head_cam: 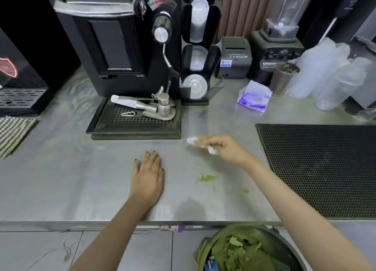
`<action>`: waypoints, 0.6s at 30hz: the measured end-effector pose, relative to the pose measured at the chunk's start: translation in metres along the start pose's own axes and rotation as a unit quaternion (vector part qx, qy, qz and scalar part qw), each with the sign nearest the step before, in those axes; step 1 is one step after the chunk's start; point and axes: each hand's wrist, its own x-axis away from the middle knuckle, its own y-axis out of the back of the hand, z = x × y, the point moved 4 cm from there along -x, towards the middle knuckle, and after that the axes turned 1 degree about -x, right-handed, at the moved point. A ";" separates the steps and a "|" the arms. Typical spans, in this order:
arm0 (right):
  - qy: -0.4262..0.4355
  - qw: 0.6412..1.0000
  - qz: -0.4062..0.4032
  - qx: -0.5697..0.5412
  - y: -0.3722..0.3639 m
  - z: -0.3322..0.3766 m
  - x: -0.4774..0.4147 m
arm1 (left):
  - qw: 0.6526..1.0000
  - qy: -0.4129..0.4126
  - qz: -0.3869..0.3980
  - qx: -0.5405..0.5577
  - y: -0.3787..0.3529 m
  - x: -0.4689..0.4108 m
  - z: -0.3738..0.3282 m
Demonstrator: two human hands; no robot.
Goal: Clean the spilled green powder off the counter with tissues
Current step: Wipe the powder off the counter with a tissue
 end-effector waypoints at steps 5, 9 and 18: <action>-0.057 0.986 -0.023 0.157 -0.009 -0.036 -0.051 | 0.999 0.011 0.035 -0.006 -0.009 0.038 -0.008; -0.016 0.979 -0.012 0.203 -0.027 -0.043 -0.040 | 0.999 0.014 0.025 -0.032 -0.011 0.045 -0.009; -0.019 0.990 0.126 0.067 -0.044 -0.036 0.062 | 0.999 0.010 0.017 -0.036 -0.012 0.045 -0.008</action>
